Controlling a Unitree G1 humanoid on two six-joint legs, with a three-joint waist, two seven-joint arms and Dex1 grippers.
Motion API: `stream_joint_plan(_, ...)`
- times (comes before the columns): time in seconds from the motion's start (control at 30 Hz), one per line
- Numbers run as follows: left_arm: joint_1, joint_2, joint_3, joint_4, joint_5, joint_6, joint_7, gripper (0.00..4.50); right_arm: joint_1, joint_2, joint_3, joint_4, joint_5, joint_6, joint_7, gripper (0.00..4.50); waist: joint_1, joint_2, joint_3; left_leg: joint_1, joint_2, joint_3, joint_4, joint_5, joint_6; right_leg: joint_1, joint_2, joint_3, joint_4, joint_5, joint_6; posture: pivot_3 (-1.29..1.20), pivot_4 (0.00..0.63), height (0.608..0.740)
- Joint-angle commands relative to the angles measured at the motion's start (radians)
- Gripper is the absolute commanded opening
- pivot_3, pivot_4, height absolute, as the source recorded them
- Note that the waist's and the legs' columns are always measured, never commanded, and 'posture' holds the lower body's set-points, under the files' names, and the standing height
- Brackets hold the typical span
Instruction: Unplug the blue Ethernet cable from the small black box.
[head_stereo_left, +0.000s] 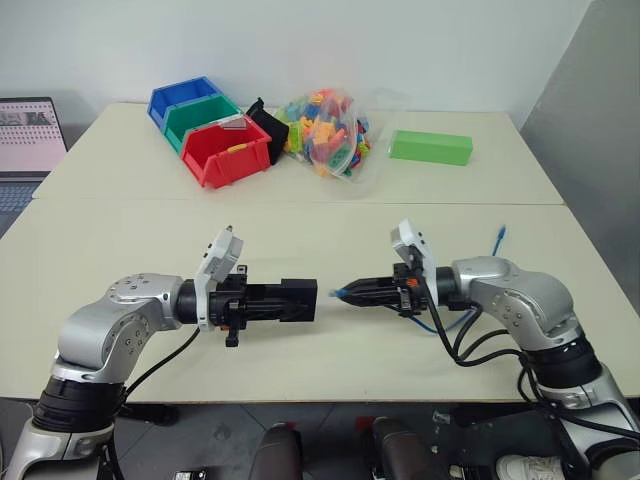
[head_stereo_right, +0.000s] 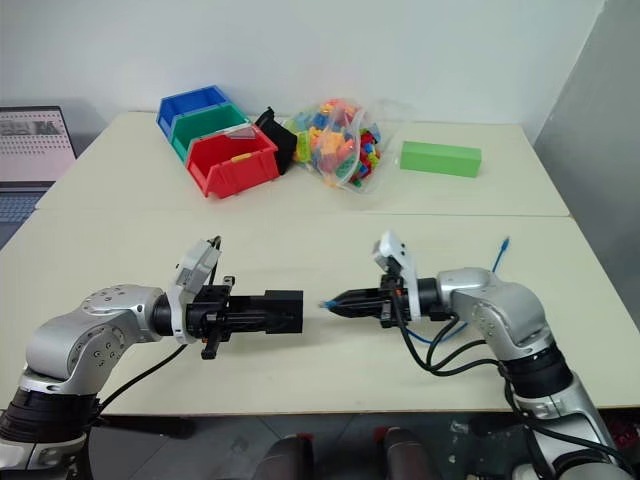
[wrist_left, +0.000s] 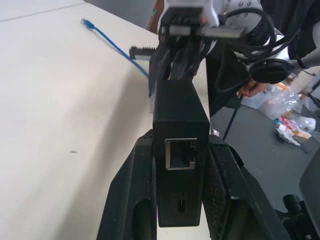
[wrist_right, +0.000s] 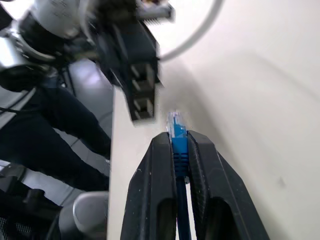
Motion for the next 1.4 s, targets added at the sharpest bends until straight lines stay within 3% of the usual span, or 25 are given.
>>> stream_joint_plan(0.03, 0.022, 0.020, 0.052, -0.010, -0.003, -0.023, 0.009, 0.79, 0.045, -0.034, -0.088, -0.015, 0.003, -0.021, -0.021, 0.06, 0.000, 0.000, 0.000, 0.000, 0.000, 0.000, 0.000, 0.000, 0.000, 0.000, 0.000, 0.000, 0.000, 0.000, 0.000, 0.00, 0.150, 0.740)
stream_joint_plan(0.17, 0.050, 0.018, 0.071, 0.000, 0.011, -0.038, 0.043, 0.79, 0.063, 0.013, -0.170, 0.046, -0.070, -0.119, -0.168, 0.06, -0.005, 0.000, 0.000, 0.000, 0.000, 0.000, 0.000, 0.000, 0.000, 0.000, 0.000, 0.000, 0.000, 0.000, 0.000, 0.00, 0.150, 0.740)
stream_joint_plan(0.23, 0.053, 0.005, 0.081, 0.011, 0.018, -0.044, 0.077, 0.79, 0.051, 0.057, -0.184, 0.123, -0.193, -0.251, -0.306, 0.06, -0.007, 0.000, 0.000, 0.000, 0.000, 0.000, 0.000, 0.000, 0.000, 0.000, 0.000, 0.001, 0.000, 0.000, 0.000, 0.00, 0.150, 0.740)
stream_joint_plan(0.47, 0.028, -0.047, 0.049, 0.086, 0.134, -0.154, 0.169, 0.79, -0.033, 0.158, -0.160, 0.377, -0.465, -0.488, -0.581, 0.06, -0.005, 0.001, 0.000, 0.000, 0.000, 0.002, 0.000, 0.000, 0.000, -0.001, 0.000, 0.002, 0.000, 0.000, 0.000, 0.00, 0.150, 0.740)
stream_joint_plan(0.53, 0.003, -0.080, 0.045, 0.109, 0.158, -0.183, 0.208, 0.79, -0.075, 0.184, -0.151, 0.473, -0.530, -0.523, -0.657, 0.77, -0.005, 0.001, 0.000, 0.000, 0.000, 0.002, 0.000, 0.000, 0.000, -0.001, 0.000, 0.002, 0.000, 0.000, 0.000, 0.00, 0.150, 0.740)
stream_joint_plan(0.57, -0.012, -0.104, 0.047, 0.127, 0.185, -0.211, 0.247, 0.79, -0.090, 0.198, -0.152, 0.502, -0.542, -0.531, -0.670, 0.89, -0.005, 0.001, 0.000, 0.000, 0.000, 0.002, 0.000, 0.000, 0.000, -0.001, 0.000, 0.002, 0.000, 0.001, -0.001, 0.00, 0.150, 0.740)
stream_joint_plan(0.6, -0.021, -0.125, 0.049, 0.141, 0.203, -0.231, 0.277, 0.79, -0.091, 0.205, -0.161, 0.486, -0.530, -0.525, -0.660, 0.94, -0.005, 0.000, 0.000, -0.001, 0.000, 0.002, 0.000, 0.000, 0.000, -0.001, 0.000, 0.002, 0.000, 0.001, -0.002, 0.00, 0.150, 0.740)
stream_joint_plan(0.63, -0.027, -0.141, 0.050, 0.151, 0.217, -0.248, 0.300, 0.79, -0.090, 0.210, -0.170, 0.472, -0.520, -0.522, -0.648, 1.35, -0.005, 0.000, 0.000, 0.000, 0.000, 0.002, 0.000, 0.000, 0.000, 0.000, 0.000, 0.002, 0.000, 0.002, -0.003, 0.00, 0.150, 0.740)
stream_joint_plan(0.77, -0.056, -0.200, 0.061, 0.218, 0.306, -0.359, 0.423, 0.79, -0.072, 0.201, -0.190, 0.354, -0.486, -0.492, -0.593, 2.15, -0.003, 0.001, 0.001, -0.001, 0.000, 0.002, -0.001, 0.000, 0.000, -0.001, 0.000, 0.002, 0.000, 0.003, -0.004, 0.00, 0.150, 0.740)
stream_joint_plan(0.9, -0.160, -0.260, 0.095, 0.416, 0.466, -0.558, 0.674, 0.79, -0.038, 0.138, -0.139, 0.090, -0.356, -0.366, -0.383, 3.15, 0.003, 0.001, 0.001, -0.001, 0.000, 0.000, 0.000, 0.000, 0.000, -0.001, 0.000, 0.002, 0.000, 0.003, -0.004, 0.00, 0.150, 0.740)
stream_joint_plan(0.97, -0.212, -0.275, 0.110, 0.535, 0.527, -0.656, 0.779, 0.79, -0.030, 0.096, -0.112, -0.031, -0.294, -0.296, -0.297, 3.19, 0.005, 0.001, 0.001, -0.001, 0.000, 0.000, 0.000, 0.000, 0.000, -0.001, 0.000, 0.001, 0.001, 0.002, -0.003, 0.00, 0.150, 0.740)
stream_joint_plan(1.1, -0.257, -0.289, 0.108, 0.682, 0.579, -0.780, 0.846, 0.79, -0.049, 0.064, -0.092, -0.128, -0.245, -0.200, -0.256, 3.19, 0.005, 0.001, 0.001, -0.001, 0.000, 0.001, 0.000, 0.000, 0.000, 0.000, 0.000, 0.000, 0.000, 0.002, -0.003, 0.00, 0.150, 0.740)
stream_joint_plan(1.4, -0.303, -0.323, 0.132, 0.956, 0.591, -0.909, 0.907, 0.79, -0.092, 0.051, -0.037, -0.192, -0.231, -0.118, -0.228, 3.19, 0.011, 0.000, 0.000, -0.001, -0.001, 0.001, 0.000, 0.000, 0.000, 0.000, -0.001, -0.003, 0.000, 0.003, -0.003, 0.00, 0.150, 0.740)
